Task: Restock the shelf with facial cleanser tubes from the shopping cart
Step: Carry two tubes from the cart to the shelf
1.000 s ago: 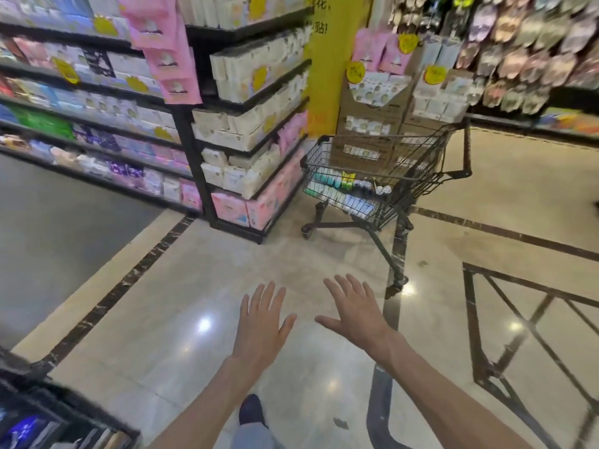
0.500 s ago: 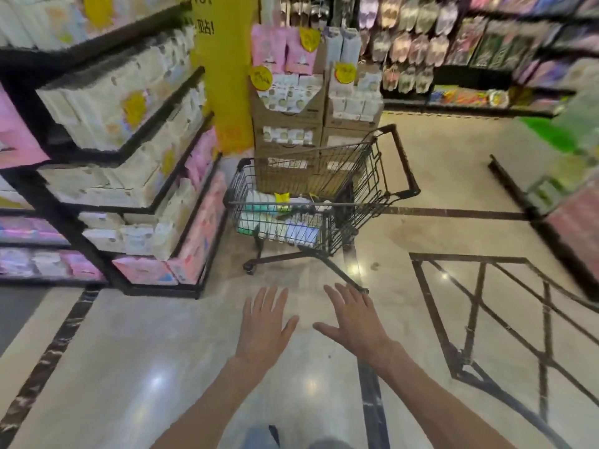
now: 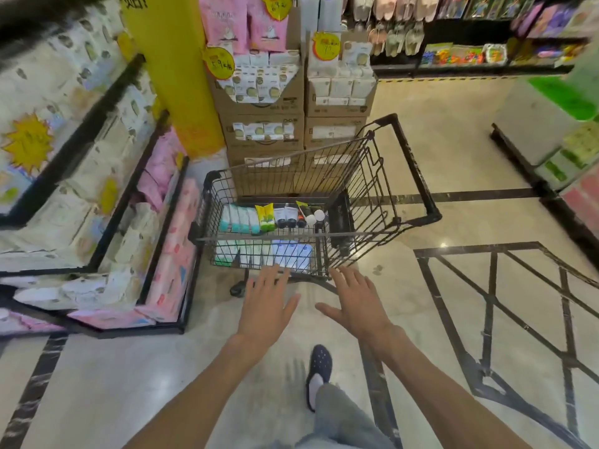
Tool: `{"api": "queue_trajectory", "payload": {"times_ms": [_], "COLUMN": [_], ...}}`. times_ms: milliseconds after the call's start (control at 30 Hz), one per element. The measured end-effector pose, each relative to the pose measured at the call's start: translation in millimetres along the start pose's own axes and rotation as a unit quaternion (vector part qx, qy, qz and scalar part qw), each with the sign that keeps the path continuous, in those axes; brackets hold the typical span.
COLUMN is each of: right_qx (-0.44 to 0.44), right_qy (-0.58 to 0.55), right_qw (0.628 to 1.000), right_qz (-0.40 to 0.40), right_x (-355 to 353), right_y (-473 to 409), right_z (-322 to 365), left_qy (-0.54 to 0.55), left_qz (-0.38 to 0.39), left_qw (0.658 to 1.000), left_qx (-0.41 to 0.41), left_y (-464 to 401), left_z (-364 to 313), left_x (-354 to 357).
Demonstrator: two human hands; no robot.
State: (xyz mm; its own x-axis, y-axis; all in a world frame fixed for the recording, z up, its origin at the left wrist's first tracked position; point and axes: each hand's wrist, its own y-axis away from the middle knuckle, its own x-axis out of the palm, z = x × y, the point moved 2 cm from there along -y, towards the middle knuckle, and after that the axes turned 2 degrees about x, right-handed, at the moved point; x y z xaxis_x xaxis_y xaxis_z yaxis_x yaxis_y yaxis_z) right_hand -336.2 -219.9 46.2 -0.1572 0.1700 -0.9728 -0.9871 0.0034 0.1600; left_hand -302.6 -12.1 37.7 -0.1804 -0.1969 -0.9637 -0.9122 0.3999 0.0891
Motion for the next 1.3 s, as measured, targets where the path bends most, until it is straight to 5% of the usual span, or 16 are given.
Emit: {"api": "queue_trajectory", "payload": {"times_ms": [700,1133,1300], "right_qx": [0.048,0.132,0.145], "right_qy": [-0.073,-0.149,-0.172], "right_qw": [0.991,0.966,0.959], "right_qz": [0.097,0.165,0.174], "right_x": [-5,92,148], "right_y": [-329,-448,-464], "right_z": [-70,-104,-122], "left_qy": [0.056,0.065,0.118], "left_qz": [0.071,0.148,0.191], "left_qw": [0.995,0.987,0.97], "left_qx": [-0.038,-0.008,-0.094], "left_y": [-345,-503,-556], "left_z": [78,127,126], "left_x": [33,150,227]}}
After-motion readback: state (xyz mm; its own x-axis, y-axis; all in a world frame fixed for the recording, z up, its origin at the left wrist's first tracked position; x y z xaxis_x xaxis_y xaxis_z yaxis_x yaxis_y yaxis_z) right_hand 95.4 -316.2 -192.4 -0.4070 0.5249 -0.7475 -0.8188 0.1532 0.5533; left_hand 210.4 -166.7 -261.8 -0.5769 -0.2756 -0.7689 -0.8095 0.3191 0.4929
